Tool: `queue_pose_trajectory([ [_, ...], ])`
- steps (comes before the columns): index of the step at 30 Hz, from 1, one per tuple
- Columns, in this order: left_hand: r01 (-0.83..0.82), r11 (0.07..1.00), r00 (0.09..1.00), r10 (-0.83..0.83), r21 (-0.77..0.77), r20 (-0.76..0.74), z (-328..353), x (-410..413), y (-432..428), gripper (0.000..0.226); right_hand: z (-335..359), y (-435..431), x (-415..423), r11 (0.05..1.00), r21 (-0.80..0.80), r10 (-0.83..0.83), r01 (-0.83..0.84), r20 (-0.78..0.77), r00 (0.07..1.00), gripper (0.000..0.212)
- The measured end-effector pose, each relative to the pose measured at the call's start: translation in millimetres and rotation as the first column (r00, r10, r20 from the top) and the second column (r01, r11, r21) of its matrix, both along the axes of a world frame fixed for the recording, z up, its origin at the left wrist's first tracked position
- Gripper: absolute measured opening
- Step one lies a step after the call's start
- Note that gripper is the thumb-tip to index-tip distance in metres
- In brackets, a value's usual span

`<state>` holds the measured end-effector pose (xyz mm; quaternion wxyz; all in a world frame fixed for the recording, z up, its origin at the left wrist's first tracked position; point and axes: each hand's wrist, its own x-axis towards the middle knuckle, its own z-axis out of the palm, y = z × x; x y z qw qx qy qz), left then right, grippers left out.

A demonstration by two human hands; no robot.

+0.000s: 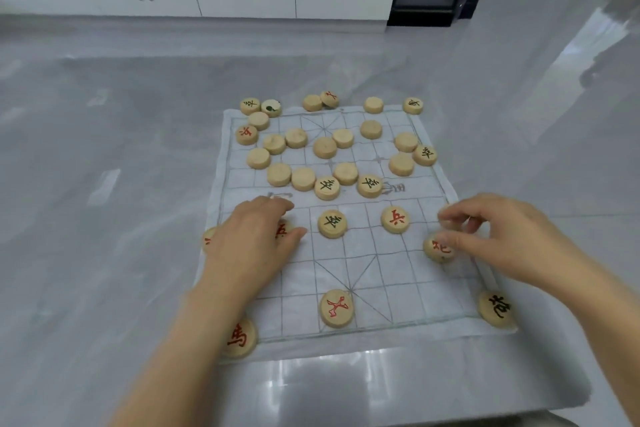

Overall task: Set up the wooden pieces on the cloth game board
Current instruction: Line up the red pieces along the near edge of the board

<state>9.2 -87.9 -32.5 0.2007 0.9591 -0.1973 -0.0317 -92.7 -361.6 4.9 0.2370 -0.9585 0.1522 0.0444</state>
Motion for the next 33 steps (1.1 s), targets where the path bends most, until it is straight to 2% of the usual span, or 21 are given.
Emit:
queue_pose_trajectory([
  [6, -0.073, 0.997, 0.997, 0.073, -0.025, -0.004, 2, 12, 18, 0.045, -3, 59, 96, 0.990, 0.100, 0.076, -0.097, 0.196, 0.978, 0.016],
  [11, -0.175, 0.983, 0.984, 0.176, -0.060, 0.013, 4, 27, 39, 0.046, -29, 117, 182, 0.976, 0.101, 0.164, -0.192, 0.238, 0.957, 0.028],
  [14, -0.258, 0.963, 0.966, 0.258, -0.072, -0.002, 2, 36, 52, 0.046, -38, 148, 226, 0.974, 0.027, 0.210, -0.223, 0.245, 0.947, 0.033],
  [18, -0.318, 0.944, 0.948, 0.317, -0.085, -0.030, 2, 44, 64, 0.049, -49, 171, 266, 0.965, -0.212, 0.211, -0.152, 0.292, 0.933, 0.037],
  [22, -0.318, 0.943, 0.948, 0.317, -0.096, -0.023, 5, 43, 70, 0.049, -55, 181, 278, 0.909, -0.407, 0.207, -0.086, 0.261, 0.943, 0.051],
  [25, -0.323, 0.941, 0.946, 0.323, -0.105, -0.019, 7, 44, 72, 0.048, -53, 184, 280, 0.893, -0.439, 0.226, -0.097, 0.253, 0.941, 0.036],
  [27, -0.329, 0.938, 0.944, 0.328, -0.108, -0.023, 8, 44, 72, 0.048, -50, 183, 278, 0.920, -0.361, 0.245, -0.152, 0.228, 0.942, 0.029],
  [29, -0.336, 0.935, 0.942, 0.335, -0.115, -0.031, 9, 44, 73, 0.047, -42, 177, 269, 0.966, -0.156, 0.236, -0.205, 0.222, 0.946, 0.033],
  [31, -0.346, 0.930, 0.938, 0.344, -0.124, -0.035, 10, 44, 75, 0.045, -31, 168, 253, 0.970, 0.079, 0.206, -0.231, 0.247, 0.947, 0.035],
  [33, -0.350, 0.927, 0.937, 0.348, -0.134, -0.038, 11, 45, 76, 0.043, -20, 157, 232, 0.950, 0.184, 0.197, -0.252, 0.270, 0.942, 0.034],
])
